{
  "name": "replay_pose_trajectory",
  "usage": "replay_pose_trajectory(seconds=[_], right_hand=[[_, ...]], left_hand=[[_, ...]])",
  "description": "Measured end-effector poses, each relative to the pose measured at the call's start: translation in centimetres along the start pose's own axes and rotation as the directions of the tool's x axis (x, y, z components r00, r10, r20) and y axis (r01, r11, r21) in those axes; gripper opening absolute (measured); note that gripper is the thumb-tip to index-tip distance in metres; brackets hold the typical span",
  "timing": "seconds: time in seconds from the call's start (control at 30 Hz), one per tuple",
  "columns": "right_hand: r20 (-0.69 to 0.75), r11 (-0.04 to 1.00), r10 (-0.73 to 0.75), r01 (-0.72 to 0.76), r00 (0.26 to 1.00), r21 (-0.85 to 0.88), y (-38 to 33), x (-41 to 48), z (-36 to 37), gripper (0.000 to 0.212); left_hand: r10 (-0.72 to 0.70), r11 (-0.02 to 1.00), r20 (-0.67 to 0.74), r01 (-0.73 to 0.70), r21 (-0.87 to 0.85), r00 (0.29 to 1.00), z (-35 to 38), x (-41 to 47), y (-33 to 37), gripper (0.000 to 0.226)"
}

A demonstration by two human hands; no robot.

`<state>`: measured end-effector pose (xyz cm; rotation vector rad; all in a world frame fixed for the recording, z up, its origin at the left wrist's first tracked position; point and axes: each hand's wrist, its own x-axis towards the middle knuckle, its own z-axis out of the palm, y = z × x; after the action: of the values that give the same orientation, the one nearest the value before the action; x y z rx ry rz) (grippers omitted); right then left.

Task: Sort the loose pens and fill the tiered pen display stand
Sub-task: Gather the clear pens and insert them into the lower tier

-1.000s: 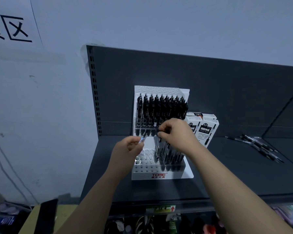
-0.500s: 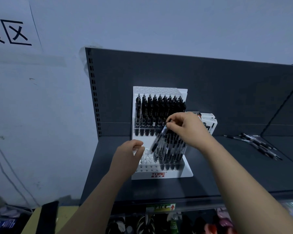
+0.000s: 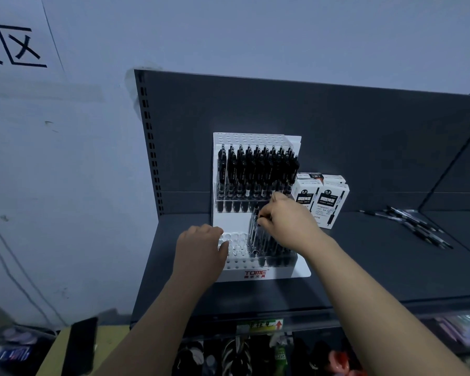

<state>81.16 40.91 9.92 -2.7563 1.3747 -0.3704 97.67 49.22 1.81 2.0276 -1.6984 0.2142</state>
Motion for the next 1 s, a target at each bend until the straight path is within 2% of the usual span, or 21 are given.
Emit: replay_pose_trajectory(seconds=[0.2,0.33,0.43,0.53,0.77,0.87,1.0], right_hand=[[0.012,1.0,0.024,-0.024,1.0,0.012,0.1,0.2,-0.4,0.023],[-0.109,0.995,0.048,-0.037,0.993,0.097,0.7,-0.7,-1.1,0.031],[-0.196,0.994,0.068,-0.051,0.978,0.092,2.0,-1.8,-1.7,0.037],[-0.217,0.992,0.118,-0.105,0.969,0.071,4.1,-3.1,-1.9,0.037],[-0.211,0.975,0.222,-0.211,0.952,0.074,10.7,-6.5,-2.4,0.036],[-0.188,0.968,0.251,-0.241,0.95,0.071,14.7,-8.3,-2.9,0.032],[-0.146,0.958,0.285,-0.283,0.947,0.031,21.7,-10.8,-3.3,0.039]], left_hand=[[0.023,1.0,-0.025,-0.023,-0.003,0.999,0.2,0.1,0.1,0.026],[0.069,0.998,-0.044,-0.069,-0.008,0.997,-0.1,0.5,0.7,0.023],[0.128,0.992,-0.101,-0.128,0.005,0.987,-0.5,1.1,1.7,0.023],[0.168,0.985,-0.147,-0.173,-0.016,0.975,-1.1,1.6,3.5,0.032],[0.243,0.962,-0.174,-0.26,-0.079,0.954,-1.1,3.2,11.3,0.031],[0.251,0.958,-0.16,-0.269,-0.103,0.955,0.4,3.8,15.7,0.034],[0.275,0.957,-0.087,-0.281,-0.068,0.958,3.4,4.8,22.4,0.033]])
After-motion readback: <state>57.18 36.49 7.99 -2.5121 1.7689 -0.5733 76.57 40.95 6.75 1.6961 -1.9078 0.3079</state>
